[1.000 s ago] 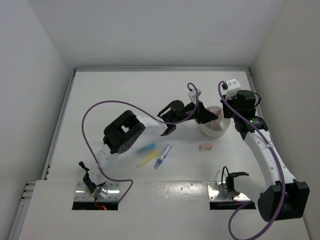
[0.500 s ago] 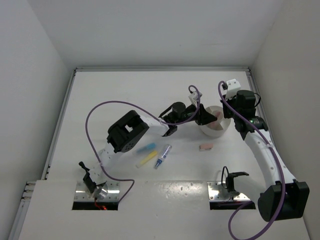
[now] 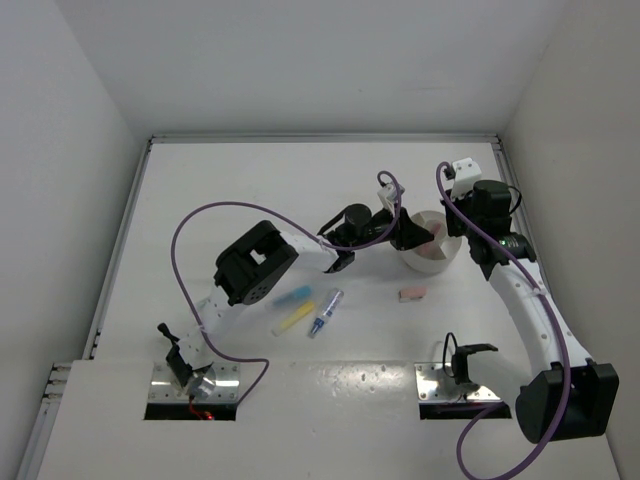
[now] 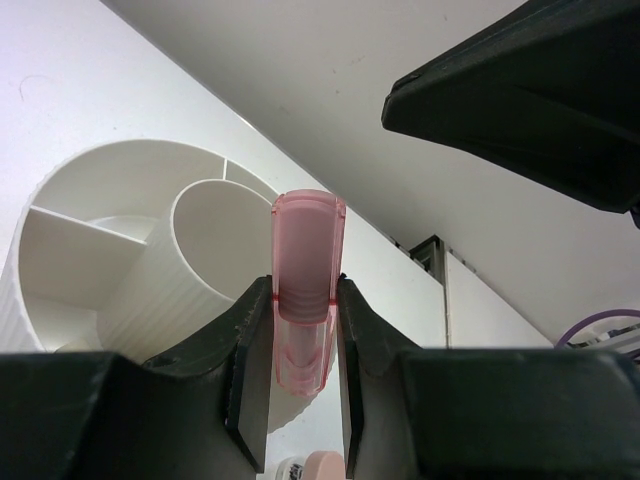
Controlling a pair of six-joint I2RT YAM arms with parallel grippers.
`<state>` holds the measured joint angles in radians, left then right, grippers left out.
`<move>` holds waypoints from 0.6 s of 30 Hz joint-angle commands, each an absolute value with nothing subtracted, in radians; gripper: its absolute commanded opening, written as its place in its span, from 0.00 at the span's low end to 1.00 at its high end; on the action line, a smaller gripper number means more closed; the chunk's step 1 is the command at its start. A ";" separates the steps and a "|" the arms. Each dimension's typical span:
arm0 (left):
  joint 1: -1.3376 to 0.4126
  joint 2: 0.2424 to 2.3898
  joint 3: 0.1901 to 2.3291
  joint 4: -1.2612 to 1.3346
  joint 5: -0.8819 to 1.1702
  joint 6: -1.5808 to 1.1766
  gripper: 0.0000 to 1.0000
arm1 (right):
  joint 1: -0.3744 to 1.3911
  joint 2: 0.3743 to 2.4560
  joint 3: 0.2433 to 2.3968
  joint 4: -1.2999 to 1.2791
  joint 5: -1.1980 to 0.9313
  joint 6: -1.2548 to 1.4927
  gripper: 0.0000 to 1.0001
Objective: Sort the stationery into containers
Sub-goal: Place the stationery in the storage box.
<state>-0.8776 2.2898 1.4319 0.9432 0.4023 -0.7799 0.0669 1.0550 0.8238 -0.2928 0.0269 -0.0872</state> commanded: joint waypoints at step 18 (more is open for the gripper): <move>-0.884 2.287 1.413 0.985 0.374 -0.726 0.32 | 0.061 1.043 0.844 -0.265 0.023 -0.092 0.00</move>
<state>-0.8776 2.2898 1.4277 0.9512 0.3904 -0.7620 0.0669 1.0550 0.8238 -0.2928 0.0265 -0.0872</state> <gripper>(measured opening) 0.323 0.002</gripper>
